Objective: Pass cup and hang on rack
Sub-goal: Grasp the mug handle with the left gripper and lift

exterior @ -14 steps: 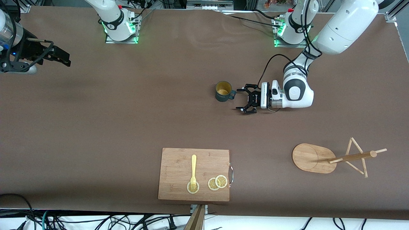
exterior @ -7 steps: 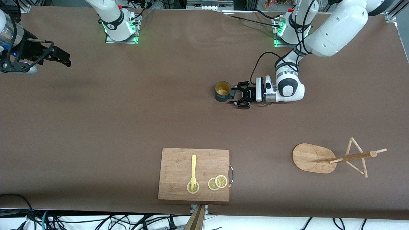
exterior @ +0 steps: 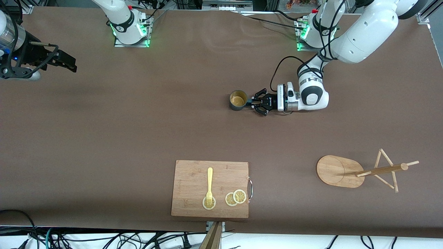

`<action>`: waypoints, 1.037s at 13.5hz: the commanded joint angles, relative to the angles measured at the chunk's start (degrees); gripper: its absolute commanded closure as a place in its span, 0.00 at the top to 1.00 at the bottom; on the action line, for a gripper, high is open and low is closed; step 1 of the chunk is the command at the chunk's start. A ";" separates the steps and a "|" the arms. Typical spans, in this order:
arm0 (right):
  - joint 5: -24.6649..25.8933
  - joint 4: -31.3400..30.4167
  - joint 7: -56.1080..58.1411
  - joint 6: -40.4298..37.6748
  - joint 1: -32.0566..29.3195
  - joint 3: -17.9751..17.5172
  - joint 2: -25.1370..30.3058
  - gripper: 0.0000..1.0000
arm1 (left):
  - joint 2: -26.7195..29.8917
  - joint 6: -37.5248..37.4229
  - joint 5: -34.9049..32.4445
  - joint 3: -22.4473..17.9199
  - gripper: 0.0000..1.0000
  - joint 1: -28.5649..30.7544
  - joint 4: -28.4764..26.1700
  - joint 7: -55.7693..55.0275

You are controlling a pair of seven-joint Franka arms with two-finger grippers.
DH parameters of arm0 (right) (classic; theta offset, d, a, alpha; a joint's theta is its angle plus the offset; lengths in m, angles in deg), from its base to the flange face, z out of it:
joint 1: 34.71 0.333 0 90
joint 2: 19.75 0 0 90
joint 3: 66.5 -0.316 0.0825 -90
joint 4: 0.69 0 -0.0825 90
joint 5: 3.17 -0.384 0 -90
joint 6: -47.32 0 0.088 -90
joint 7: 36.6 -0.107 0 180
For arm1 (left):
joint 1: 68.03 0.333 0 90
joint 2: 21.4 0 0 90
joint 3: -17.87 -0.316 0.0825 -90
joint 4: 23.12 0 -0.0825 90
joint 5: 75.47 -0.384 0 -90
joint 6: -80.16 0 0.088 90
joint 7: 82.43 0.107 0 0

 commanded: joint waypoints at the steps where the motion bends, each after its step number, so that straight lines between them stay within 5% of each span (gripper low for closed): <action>1: 0.11 1.04 0.09 -0.77 -0.39 -0.29 -0.25 1.00 | 2.37 -4.60 0.89 0.28 0.00 1.66 0.53 -6.49; 3: 0.03 1.04 0.09 -0.77 -0.30 -0.29 -0.25 1.00 | 8.60 -5.06 -3.92 0.02 0.00 3.41 0.36 -17.29; 6: 0.03 1.04 0.09 -0.68 -0.30 -0.29 -0.25 1.00 | 17.66 -8.46 -20.17 -0.07 0.00 9.90 0.44 -34.44; 14: -0.24 1.04 0.00 -1.12 -0.30 -0.38 -0.25 1.00 | 19.09 -23.06 -44.89 -0.24 0.00 33.20 1.58 -40.90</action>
